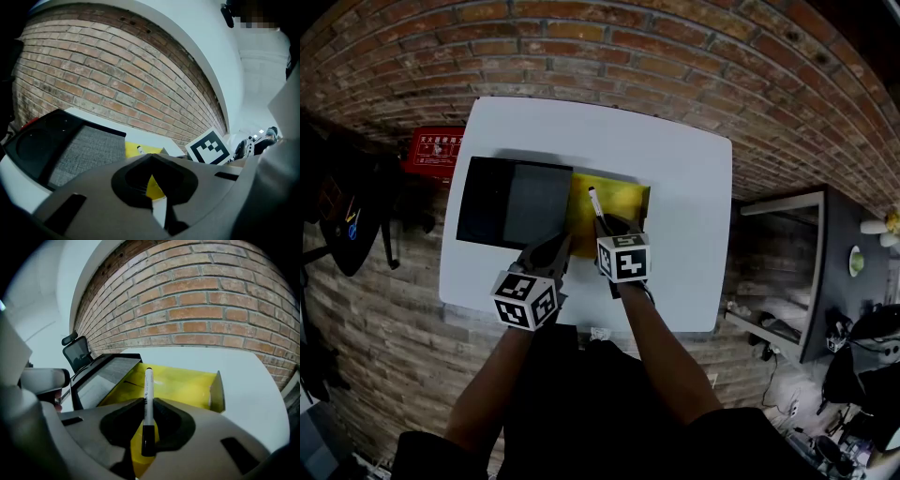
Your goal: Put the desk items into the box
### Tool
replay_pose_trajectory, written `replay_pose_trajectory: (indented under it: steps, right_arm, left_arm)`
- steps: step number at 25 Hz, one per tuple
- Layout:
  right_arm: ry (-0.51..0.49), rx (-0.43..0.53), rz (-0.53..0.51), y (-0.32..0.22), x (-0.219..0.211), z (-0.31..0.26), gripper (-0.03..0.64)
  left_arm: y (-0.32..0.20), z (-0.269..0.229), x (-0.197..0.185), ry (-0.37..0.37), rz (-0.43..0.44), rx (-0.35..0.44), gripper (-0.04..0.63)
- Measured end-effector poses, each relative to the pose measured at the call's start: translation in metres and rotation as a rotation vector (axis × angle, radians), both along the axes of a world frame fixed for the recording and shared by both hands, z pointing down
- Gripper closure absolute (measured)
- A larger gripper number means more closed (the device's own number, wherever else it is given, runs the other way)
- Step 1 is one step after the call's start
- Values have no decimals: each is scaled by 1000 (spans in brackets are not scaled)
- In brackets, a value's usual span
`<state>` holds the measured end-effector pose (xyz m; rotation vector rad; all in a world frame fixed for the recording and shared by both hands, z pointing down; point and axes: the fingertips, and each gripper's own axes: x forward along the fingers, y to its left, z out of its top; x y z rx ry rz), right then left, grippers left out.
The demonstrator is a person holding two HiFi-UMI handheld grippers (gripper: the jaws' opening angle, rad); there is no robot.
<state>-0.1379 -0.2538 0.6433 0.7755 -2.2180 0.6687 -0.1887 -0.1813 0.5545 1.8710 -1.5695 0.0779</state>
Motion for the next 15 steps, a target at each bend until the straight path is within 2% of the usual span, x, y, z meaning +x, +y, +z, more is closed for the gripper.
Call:
replay_pose_trajectory:
  steps: [15]
  right_arm:
    - [108, -55, -52, 5, -3, 28, 540]
  left_arm:
    - [-4, 8, -8, 14, 12, -16, 583]
